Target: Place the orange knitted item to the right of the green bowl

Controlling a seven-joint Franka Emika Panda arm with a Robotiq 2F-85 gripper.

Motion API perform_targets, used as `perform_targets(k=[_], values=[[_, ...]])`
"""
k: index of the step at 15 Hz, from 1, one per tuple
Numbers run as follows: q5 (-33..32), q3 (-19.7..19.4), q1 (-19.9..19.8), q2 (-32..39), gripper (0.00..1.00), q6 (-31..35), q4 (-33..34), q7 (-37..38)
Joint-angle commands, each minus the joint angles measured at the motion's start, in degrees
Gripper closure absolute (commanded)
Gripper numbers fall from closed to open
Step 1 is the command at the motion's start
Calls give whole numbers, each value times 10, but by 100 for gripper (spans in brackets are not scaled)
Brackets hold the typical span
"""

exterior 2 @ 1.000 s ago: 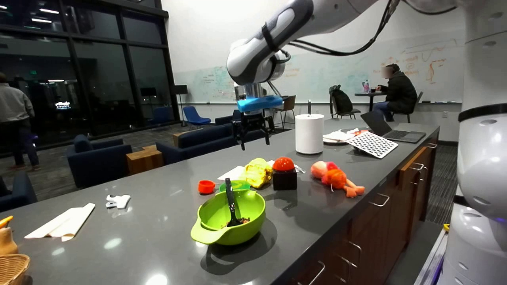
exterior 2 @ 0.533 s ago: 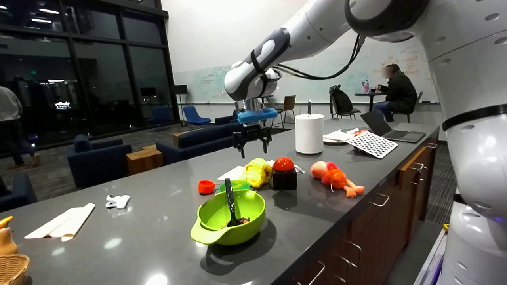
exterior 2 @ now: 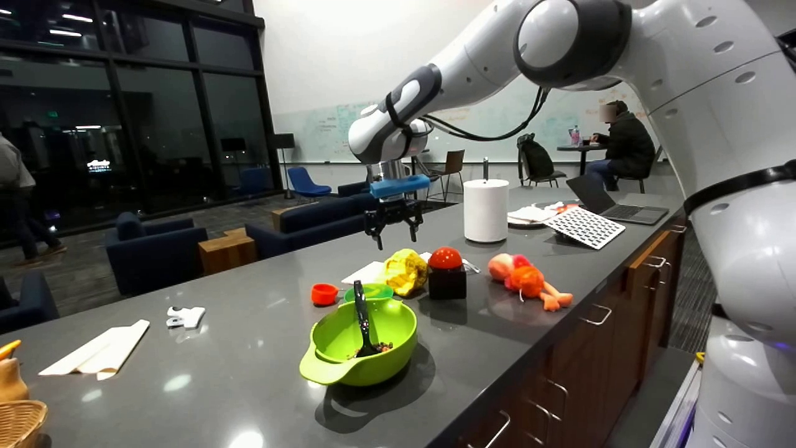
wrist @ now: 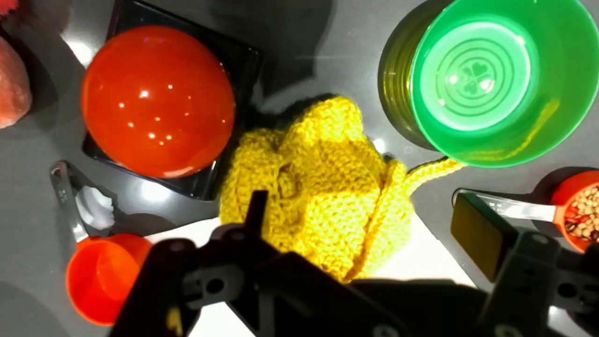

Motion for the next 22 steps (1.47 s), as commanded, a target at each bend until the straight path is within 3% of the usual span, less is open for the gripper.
perform_targets(k=[1,22], values=[[3,-9,6,1,0,-4,3,1],[75,-6,-34,138,0,-5,93,-59]])
